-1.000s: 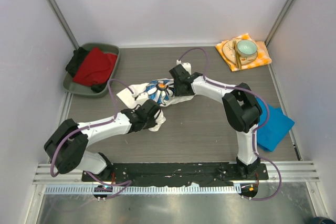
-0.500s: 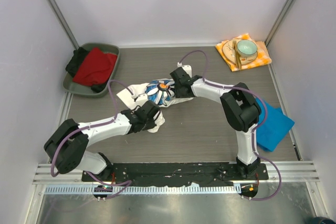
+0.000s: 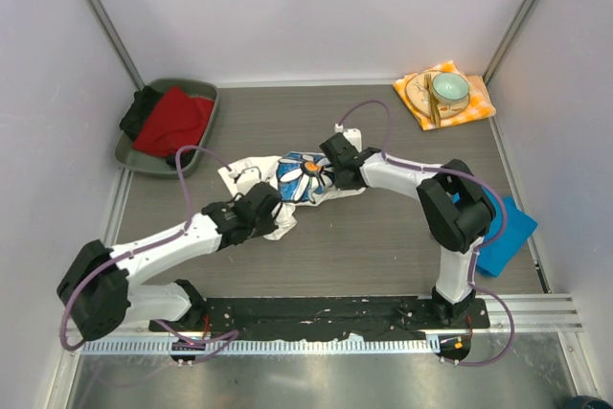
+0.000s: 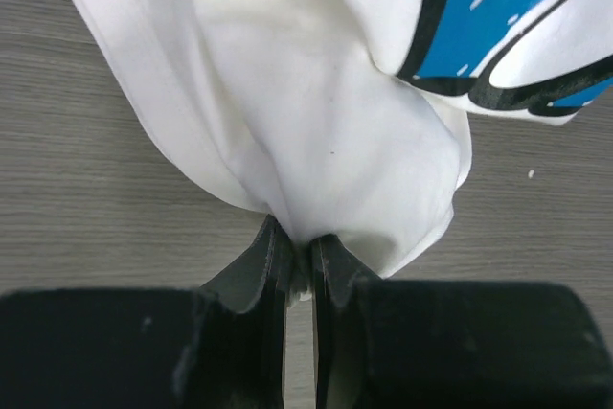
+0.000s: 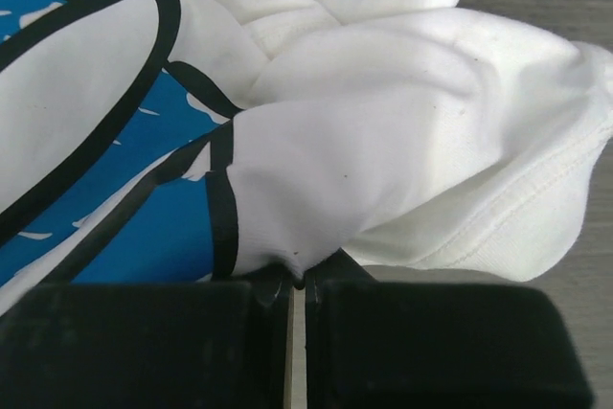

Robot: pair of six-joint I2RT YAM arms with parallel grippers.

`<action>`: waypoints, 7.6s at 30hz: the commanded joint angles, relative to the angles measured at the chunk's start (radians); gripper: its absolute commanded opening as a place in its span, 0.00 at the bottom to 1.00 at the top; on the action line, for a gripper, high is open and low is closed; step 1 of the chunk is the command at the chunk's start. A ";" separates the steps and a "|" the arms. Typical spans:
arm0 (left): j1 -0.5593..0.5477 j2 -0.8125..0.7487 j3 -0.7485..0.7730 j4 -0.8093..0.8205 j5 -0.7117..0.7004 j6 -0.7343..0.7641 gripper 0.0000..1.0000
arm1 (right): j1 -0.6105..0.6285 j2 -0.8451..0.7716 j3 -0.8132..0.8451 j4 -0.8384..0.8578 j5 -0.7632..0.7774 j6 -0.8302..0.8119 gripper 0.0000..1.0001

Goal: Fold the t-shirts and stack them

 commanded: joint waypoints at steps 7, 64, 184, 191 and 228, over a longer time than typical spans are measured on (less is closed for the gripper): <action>0.002 -0.376 0.270 -0.306 -0.148 0.089 0.00 | 0.020 -0.458 0.087 -0.279 0.060 -0.031 0.01; 0.608 -0.180 0.410 -0.006 0.532 0.124 1.00 | -0.143 -0.489 0.242 -0.343 0.004 -0.011 0.97; 0.198 0.340 0.319 0.099 0.247 -0.020 0.67 | -0.488 -0.463 -0.570 0.138 -0.222 0.170 0.01; 0.224 0.281 0.348 -0.027 0.141 0.035 0.20 | -0.490 -0.468 -0.570 0.138 -0.224 0.171 0.01; 0.556 -0.368 0.157 -0.326 0.140 0.037 1.00 | -0.488 -0.512 -0.570 0.127 -0.233 0.165 0.01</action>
